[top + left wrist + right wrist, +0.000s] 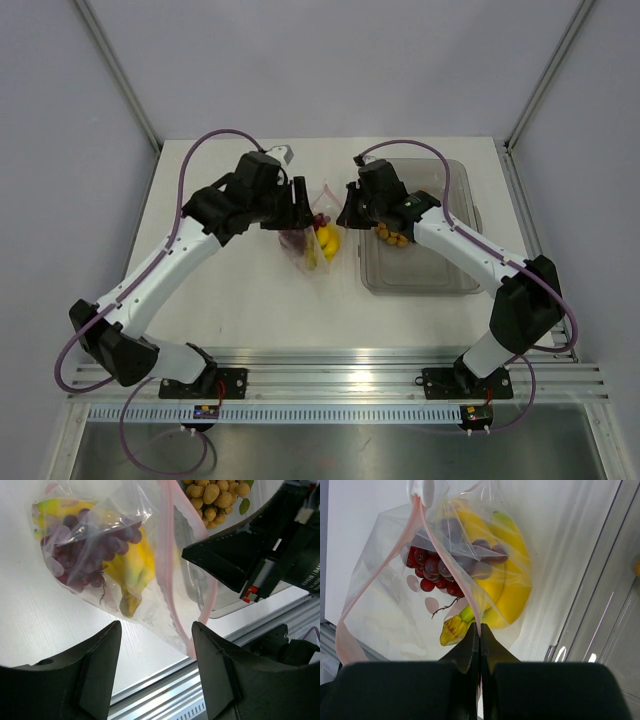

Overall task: Place the food in the zip-top bag and seal the zipper
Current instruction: Adjust the zipper food storage bag at the center of the board.

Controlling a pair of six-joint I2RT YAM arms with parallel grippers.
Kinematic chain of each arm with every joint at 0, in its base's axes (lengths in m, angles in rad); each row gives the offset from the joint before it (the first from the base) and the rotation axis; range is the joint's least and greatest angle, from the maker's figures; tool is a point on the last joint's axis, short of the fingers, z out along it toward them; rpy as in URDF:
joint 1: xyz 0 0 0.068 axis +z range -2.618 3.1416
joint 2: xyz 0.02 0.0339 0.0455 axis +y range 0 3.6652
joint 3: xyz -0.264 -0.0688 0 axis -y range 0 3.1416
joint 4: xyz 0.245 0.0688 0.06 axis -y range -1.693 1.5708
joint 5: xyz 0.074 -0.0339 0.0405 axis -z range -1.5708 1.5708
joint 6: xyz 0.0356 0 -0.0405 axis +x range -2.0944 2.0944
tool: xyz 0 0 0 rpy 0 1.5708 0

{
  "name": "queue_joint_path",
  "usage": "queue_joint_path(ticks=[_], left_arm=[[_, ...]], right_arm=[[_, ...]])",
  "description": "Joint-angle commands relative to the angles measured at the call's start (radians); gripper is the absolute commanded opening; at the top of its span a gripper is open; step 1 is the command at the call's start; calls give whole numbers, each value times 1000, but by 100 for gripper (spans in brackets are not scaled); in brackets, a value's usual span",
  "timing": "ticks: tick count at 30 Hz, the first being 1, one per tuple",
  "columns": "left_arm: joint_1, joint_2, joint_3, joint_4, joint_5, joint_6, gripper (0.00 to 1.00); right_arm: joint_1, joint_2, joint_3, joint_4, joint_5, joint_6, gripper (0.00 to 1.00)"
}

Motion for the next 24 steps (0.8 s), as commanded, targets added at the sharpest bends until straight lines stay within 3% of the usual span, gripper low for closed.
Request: queue_joint_path(ticks=[1,8,20,23,24], left_arm=[[-148,-52,-8,23,-335,-125,63],[-237,22,47,-59,-529,-193,59],[-274,95,52,3,-551,-205,56],[-274,118,53,-10,-569,-203,47],[-274,123,53,-26,-580,-205,40]], right_arm=[[-7,-40,49,33,-16,12,0],[-6,-41,43,35,-26,12,0],[-6,-46,45,35,-37,9,0],[-6,-47,43,36,-37,9,0],[-6,-49,42,38,-35,7,0]])
